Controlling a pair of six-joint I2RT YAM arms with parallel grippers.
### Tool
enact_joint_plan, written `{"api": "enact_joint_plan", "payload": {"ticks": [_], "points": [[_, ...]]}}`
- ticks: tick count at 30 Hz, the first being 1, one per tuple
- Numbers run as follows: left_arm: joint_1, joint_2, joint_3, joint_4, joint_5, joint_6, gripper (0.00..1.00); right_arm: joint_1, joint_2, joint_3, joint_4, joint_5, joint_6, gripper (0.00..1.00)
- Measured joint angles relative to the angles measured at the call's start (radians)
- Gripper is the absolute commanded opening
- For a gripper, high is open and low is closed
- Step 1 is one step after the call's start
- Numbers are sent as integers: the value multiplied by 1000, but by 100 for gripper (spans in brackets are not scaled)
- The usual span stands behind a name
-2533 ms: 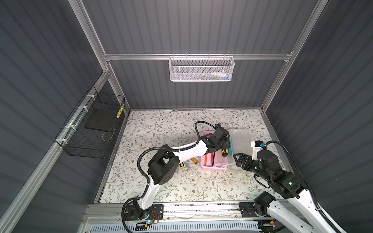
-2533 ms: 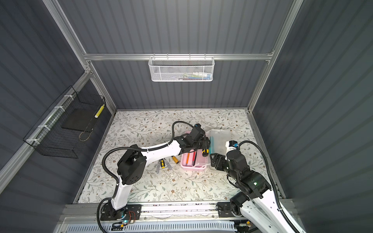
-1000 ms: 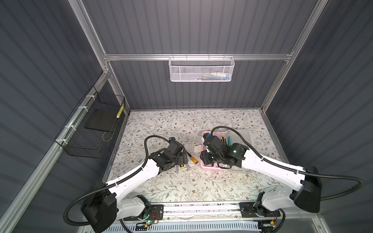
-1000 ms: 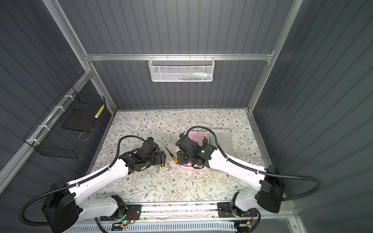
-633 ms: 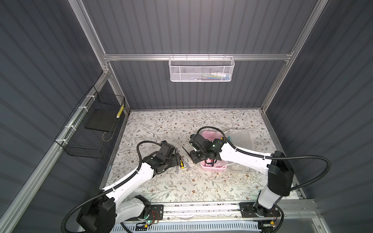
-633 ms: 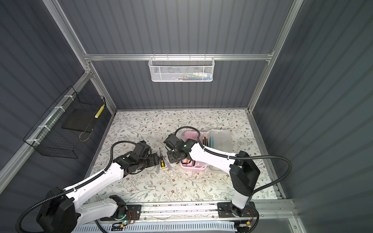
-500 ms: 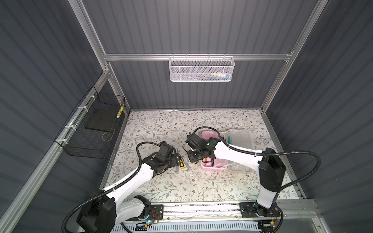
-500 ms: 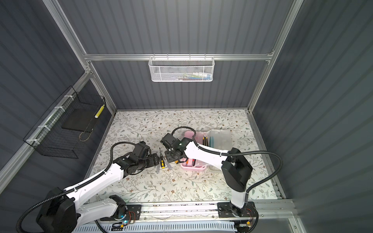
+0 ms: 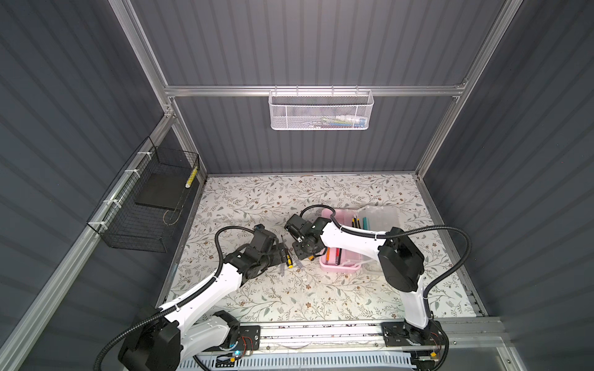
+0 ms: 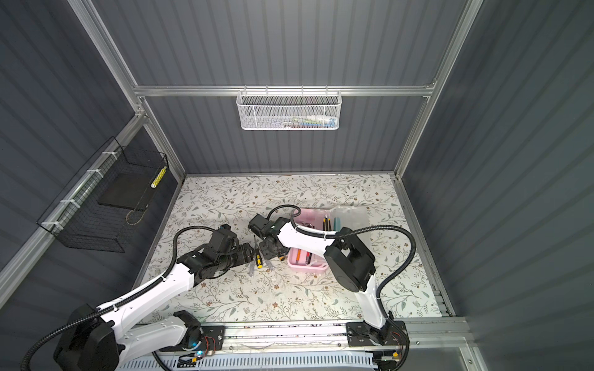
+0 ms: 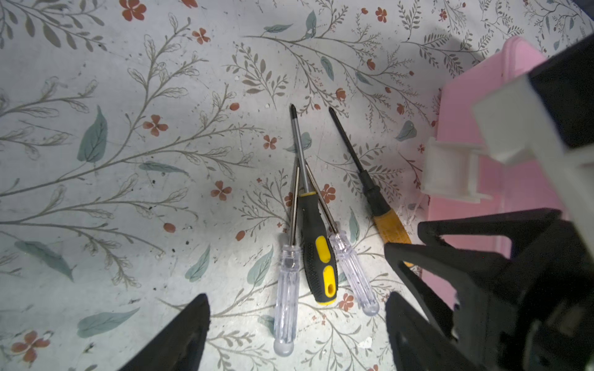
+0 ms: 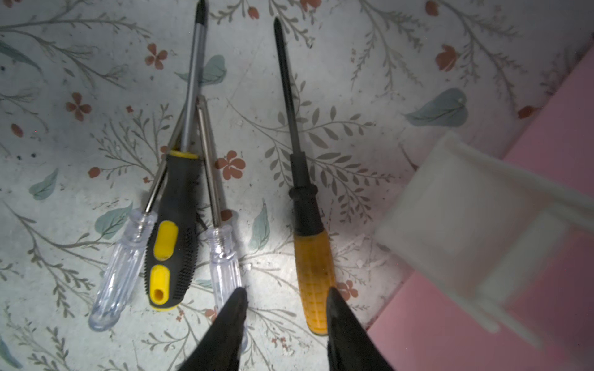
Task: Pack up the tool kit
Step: 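Reach the right gripper across to the yellow-handled screwdriver beside the box, then close the right gripper on the yellow-handled screwdriver and lift it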
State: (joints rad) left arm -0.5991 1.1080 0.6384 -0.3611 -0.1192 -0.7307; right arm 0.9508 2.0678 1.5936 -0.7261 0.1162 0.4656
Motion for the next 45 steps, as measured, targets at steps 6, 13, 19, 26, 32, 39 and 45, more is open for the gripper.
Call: {"api": "enact_joint_plan", "payload": {"ticks": [6, 13, 19, 26, 32, 39, 45], "points": [[0, -6, -6, 3, 0, 0, 86, -11, 51, 37, -15, 7, 2, 42], [0, -6, -8, 11, 1, 0, 86, -19, 96, 49, -26, 5, 13, 39], [0, -6, -13, 18, 1, 1, 86, -20, 105, 49, -26, -14, 25, 35], [0, -14, -23, 18, 1, 0, 86, -20, 104, 38, -20, -22, 35, 26], [0, -15, -23, 18, 1, 1, 86, -20, 85, 9, 6, -31, 50, 0], [0, -55, -21, -13, -13, 2, 87, -18, -27, -49, 11, -53, 50, 0], [0, -113, 19, -56, -39, 6, 87, -16, -254, -69, 11, -35, 49, 0]]}}
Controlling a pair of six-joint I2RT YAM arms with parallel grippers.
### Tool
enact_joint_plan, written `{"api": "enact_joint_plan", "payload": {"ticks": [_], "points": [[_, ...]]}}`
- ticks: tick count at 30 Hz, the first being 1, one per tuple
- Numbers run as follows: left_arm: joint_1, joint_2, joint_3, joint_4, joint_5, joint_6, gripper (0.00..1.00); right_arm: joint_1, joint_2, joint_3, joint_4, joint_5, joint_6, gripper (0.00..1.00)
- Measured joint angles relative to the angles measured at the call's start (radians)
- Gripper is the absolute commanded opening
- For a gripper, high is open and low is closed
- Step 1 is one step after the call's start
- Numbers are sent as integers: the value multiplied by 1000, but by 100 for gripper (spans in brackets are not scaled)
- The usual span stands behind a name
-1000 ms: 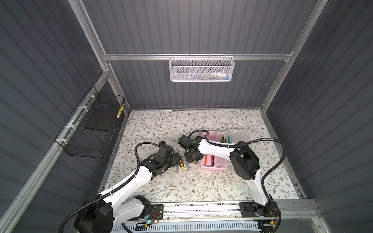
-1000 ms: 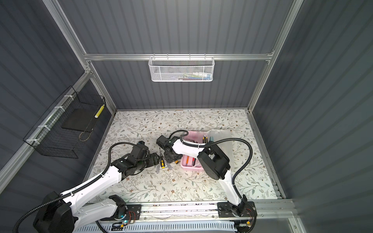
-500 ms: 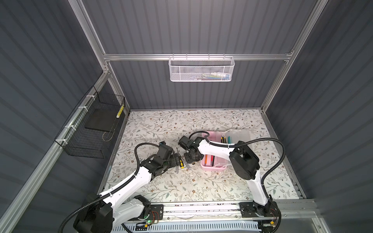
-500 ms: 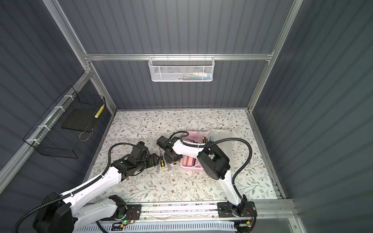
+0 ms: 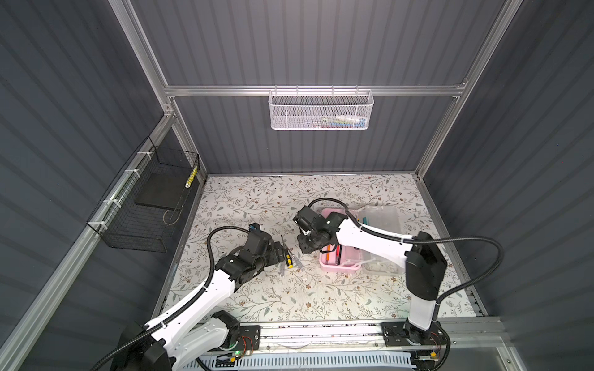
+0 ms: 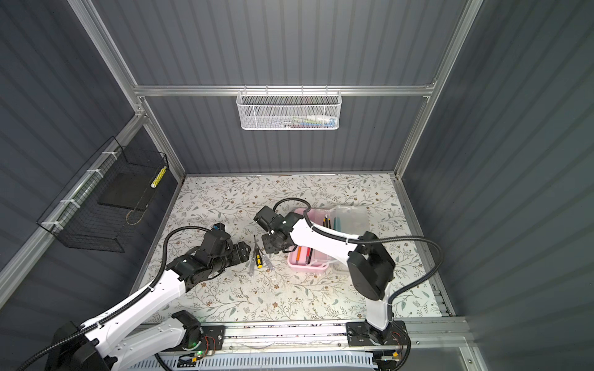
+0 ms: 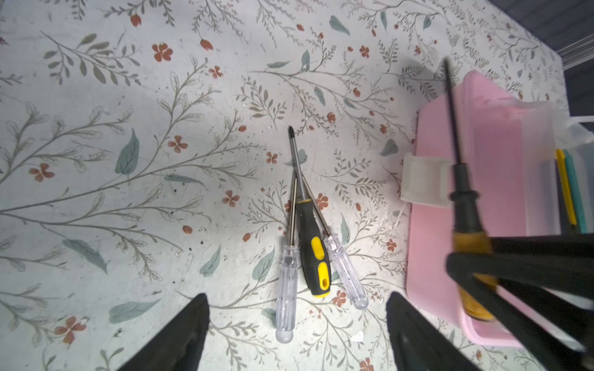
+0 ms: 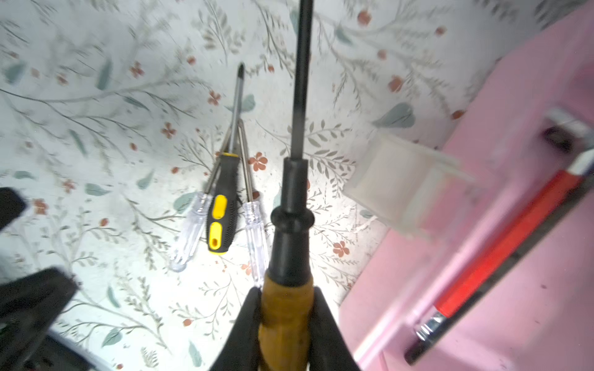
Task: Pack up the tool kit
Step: 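Carry the yellow-handled screwdriver into the clear lid and release it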
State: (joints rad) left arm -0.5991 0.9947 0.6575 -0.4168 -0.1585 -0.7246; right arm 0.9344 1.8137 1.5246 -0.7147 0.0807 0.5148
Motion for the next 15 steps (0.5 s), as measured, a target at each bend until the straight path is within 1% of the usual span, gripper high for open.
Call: {"api": "enact_joint_plan", "payload": {"ticks": [4, 7, 15], "points": [[0, 6, 21, -2, -7, 12, 88, -14, -171, -43, -24, 36, 0, 0], [0, 31, 32, 2, -10, 26, 89, -50, -300, -100, -68, 74, 2, 0], [0, 93, 48, 33, -7, 56, 89, -249, -641, -319, -216, 150, 39, 0]]}}
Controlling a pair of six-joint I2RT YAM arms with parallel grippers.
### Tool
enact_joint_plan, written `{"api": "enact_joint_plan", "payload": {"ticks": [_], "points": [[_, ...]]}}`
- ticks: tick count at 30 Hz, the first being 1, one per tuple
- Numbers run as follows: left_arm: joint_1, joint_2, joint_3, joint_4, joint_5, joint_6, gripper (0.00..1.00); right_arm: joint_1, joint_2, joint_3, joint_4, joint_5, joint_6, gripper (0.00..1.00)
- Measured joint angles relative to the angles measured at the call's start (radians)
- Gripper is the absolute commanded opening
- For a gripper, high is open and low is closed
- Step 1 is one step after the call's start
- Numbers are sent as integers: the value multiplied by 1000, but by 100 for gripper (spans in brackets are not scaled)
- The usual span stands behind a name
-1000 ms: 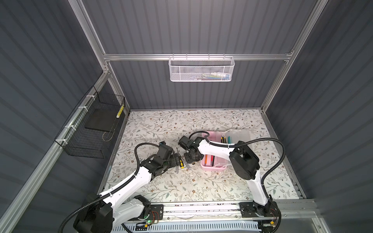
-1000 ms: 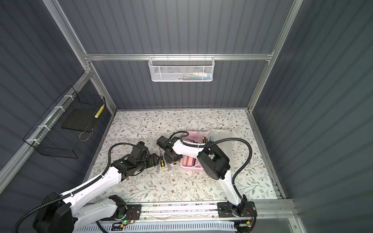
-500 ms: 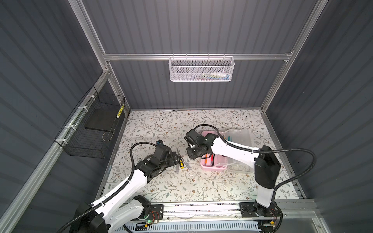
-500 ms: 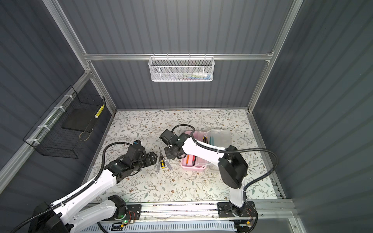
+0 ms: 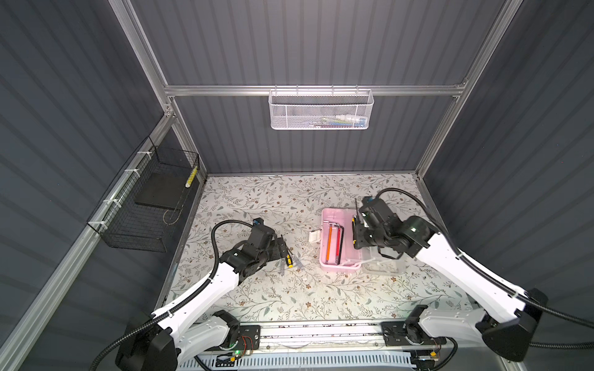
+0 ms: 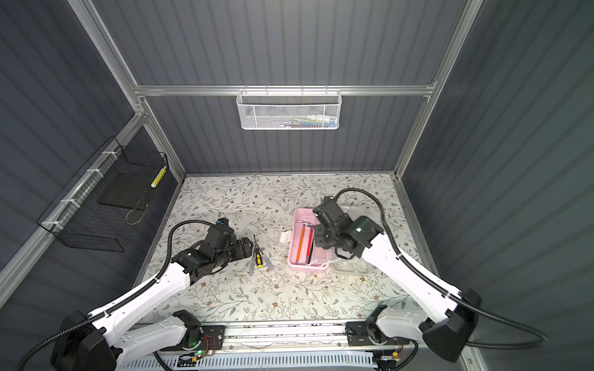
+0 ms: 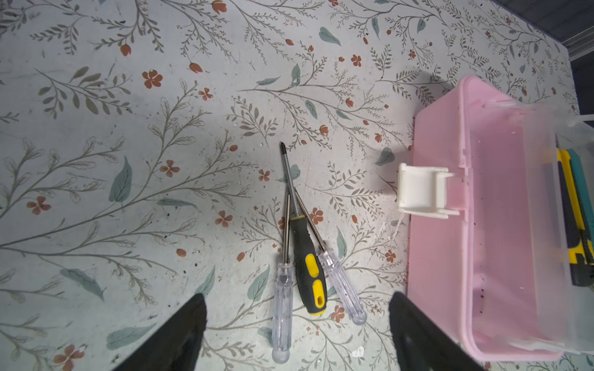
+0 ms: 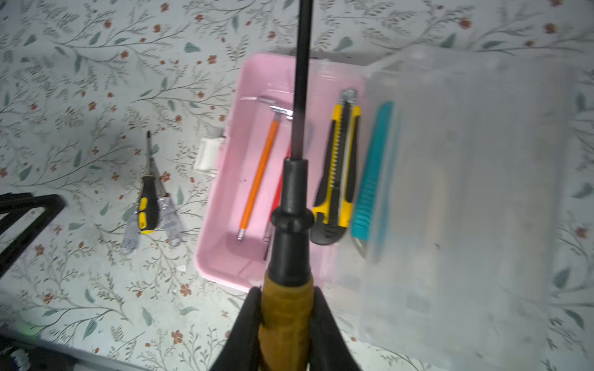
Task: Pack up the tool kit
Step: 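Carry the yellow-handled screwdriver into the clear lid and release it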
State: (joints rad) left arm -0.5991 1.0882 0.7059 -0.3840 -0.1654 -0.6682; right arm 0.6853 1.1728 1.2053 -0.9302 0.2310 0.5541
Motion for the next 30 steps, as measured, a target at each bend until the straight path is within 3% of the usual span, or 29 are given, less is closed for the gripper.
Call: {"api": "enact_joint_plan", "payload": {"ticks": [4, 8, 15, 30], "points": [[0, 40, 10, 26, 9, 11, 89, -86, -132, -90, -50, 6, 9, 0], [0, 72, 16, 43, 20, 16, 89, -148, -169, -163, -61, 4, 8, 0], [0, 112, 33, 60, 37, 26, 88, -189, -119, -243, -26, -2, -15, 0], [0, 138, 34, 79, 40, 30, 88, -254, 50, -249, 110, -2, -87, 0]]}}
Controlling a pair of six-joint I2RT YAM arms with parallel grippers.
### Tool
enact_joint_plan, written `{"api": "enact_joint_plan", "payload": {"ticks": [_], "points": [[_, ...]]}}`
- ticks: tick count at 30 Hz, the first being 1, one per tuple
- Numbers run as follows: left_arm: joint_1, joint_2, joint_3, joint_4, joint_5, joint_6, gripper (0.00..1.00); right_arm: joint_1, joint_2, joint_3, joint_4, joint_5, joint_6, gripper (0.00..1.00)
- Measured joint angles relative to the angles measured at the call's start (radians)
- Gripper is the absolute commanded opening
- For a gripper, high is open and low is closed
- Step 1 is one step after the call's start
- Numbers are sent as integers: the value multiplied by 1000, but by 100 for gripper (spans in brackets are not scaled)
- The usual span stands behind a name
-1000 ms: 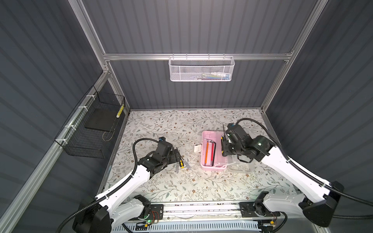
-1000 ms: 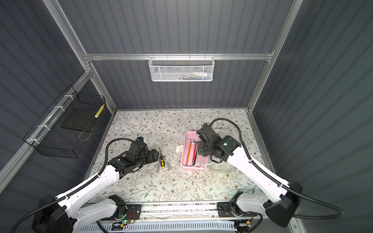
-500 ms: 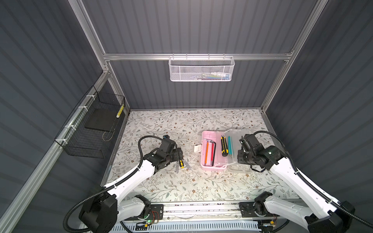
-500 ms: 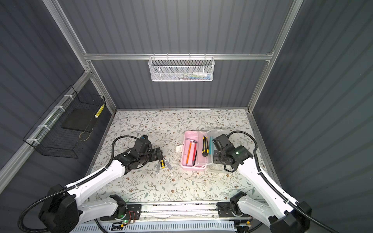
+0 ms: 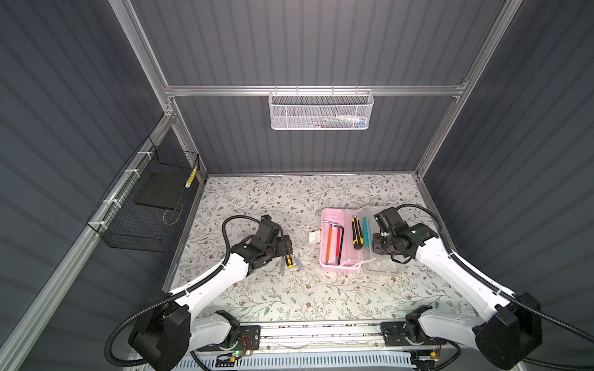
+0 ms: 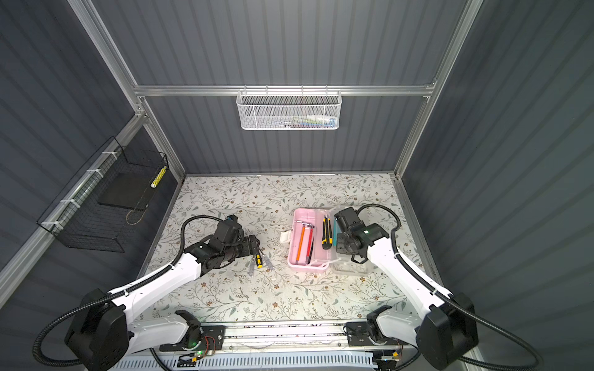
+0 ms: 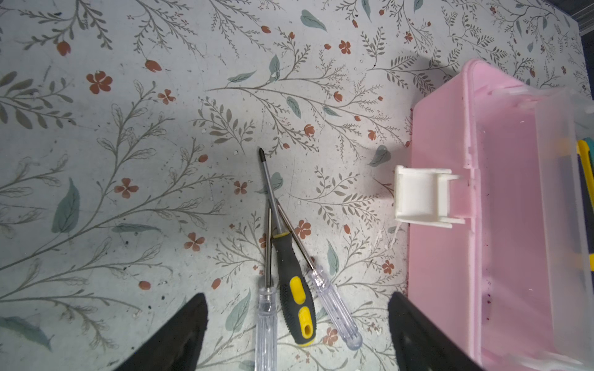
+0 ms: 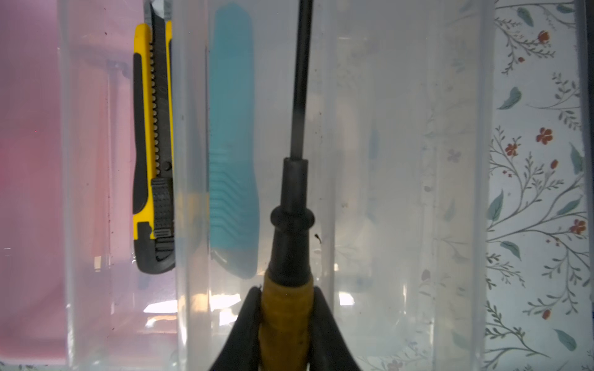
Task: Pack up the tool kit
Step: 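Carry the yellow-handled screwdriver into the clear lid and release it, then move the right gripper back over the clear-handled screwdrivers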
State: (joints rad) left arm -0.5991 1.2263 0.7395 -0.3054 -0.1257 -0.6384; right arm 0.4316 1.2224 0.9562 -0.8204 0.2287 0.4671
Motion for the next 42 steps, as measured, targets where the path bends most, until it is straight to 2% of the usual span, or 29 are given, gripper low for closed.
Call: {"api": "enact_joint_plan", "payload": {"ticks": [2, 5, 8, 12, 23, 29, 34, 37, 42], "points": [[0, 3, 0, 0, 0, 0, 89, -5, 17, 0, 10, 3, -7, 4], [0, 5, 0, -1, 0, 0, 89, -8, 24, 2, 12, 3, -16, 24], [0, 5, 0, -1, 0, 0, 89, -11, 34, 5, 20, 5, -18, 39], [0, 5, 0, -1, 0, 0, 89, -12, 39, 5, 51, -3, -19, 47], [0, 5, 0, -5, 0, 0, 89, -15, -50, 75, 33, -39, -21, 48], [0, 5, -8, -13, 1, 3, 86, -1, -114, 109, 11, -82, -9, 47], [0, -5, -46, -34, 8, 3, 79, 110, -141, 141, -25, -90, 13, 46], [0, -24, -75, -48, 12, -1, 72, 207, -124, 172, -31, -80, 32, 41], [0, -63, -108, -65, 19, -17, 72, 330, -33, 207, -19, -67, 58, 36]]}}
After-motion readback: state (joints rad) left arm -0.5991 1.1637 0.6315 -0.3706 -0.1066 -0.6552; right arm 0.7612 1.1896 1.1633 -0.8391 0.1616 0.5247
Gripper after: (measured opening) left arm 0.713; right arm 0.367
